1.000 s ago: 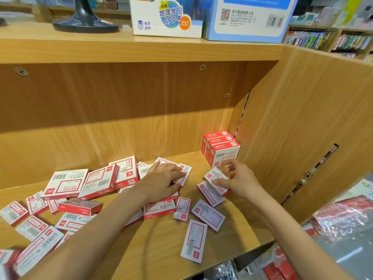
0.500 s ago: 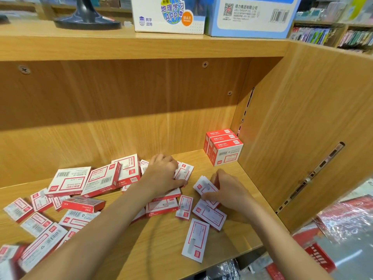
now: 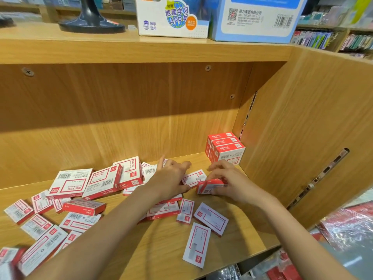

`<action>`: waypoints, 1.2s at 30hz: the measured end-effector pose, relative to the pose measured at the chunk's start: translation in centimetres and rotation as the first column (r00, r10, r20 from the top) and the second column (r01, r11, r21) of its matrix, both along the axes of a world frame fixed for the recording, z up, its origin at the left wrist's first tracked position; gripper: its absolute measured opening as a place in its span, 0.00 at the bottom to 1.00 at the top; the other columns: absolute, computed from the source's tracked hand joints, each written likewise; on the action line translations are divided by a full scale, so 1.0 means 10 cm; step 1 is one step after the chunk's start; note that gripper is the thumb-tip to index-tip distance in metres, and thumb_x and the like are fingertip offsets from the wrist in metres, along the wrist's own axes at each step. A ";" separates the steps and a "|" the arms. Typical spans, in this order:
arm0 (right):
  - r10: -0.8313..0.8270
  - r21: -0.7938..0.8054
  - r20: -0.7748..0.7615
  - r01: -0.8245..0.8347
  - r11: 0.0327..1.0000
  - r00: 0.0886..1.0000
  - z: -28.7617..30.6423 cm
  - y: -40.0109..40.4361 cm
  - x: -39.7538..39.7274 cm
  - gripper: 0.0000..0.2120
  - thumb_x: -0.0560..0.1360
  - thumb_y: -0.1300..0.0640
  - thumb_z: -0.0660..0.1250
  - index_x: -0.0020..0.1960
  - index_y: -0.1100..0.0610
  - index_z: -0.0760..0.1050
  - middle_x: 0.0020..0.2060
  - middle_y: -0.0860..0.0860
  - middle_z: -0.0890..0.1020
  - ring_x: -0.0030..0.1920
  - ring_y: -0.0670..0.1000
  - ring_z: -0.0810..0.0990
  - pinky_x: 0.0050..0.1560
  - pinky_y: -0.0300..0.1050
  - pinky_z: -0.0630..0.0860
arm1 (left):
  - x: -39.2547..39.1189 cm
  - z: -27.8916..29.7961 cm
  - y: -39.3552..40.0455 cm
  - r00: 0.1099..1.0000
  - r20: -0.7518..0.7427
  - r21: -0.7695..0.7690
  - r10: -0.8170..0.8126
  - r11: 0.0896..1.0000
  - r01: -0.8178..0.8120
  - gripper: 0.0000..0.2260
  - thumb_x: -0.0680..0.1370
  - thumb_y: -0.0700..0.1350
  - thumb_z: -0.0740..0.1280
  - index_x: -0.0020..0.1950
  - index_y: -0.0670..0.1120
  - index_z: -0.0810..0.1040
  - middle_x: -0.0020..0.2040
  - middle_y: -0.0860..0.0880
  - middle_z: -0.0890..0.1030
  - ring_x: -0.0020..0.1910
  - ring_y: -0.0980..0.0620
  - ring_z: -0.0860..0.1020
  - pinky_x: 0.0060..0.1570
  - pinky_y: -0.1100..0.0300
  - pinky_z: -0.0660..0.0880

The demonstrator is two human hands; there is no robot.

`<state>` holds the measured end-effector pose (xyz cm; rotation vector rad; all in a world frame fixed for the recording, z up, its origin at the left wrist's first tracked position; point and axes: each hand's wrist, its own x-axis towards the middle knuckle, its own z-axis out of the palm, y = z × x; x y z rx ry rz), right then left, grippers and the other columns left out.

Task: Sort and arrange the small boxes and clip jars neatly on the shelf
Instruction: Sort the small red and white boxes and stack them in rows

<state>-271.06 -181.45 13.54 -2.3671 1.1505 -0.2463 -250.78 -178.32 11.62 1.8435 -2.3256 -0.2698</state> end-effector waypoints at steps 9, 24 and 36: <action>-0.005 0.128 -0.011 0.006 0.992 1.000 0.03 -0.10 0.23 0.15 0.69 0.58 0.72 0.50 0.52 0.69 0.54 0.48 0.78 0.53 0.49 0.76 0.52 0.46 0.76 | 0.00 0.01 0.05 0.985 -0.155 -0.115 -0.078 0.992 0.061 0.16 0.73 0.44 0.68 0.59 0.47 0.71 0.54 0.52 0.70 0.62 0.52 0.63 0.72 0.53 0.42; -0.299 -0.421 -0.307 0.153 0.894 0.903 -0.01 0.13 -0.39 0.17 0.78 0.54 0.60 0.66 0.54 0.64 0.60 0.52 0.71 0.58 0.53 0.69 0.55 0.44 0.67 | -0.69 0.29 -0.67 0.991 -0.061 -0.109 -0.117 0.988 0.110 0.37 0.76 0.59 0.61 0.75 0.43 0.47 0.76 0.45 0.49 0.75 0.48 0.48 0.73 0.51 0.45; -0.438 -0.514 -0.268 0.257 0.818 0.858 -0.03 0.12 -0.30 0.12 0.79 0.55 0.59 0.61 0.58 0.68 0.56 0.54 0.75 0.56 0.54 0.68 0.52 0.44 0.68 | -0.67 0.15 -0.75 0.998 -0.009 -0.206 -0.066 0.977 0.062 0.32 0.78 0.55 0.59 0.75 0.42 0.50 0.75 0.46 0.55 0.72 0.48 0.54 0.71 0.56 0.54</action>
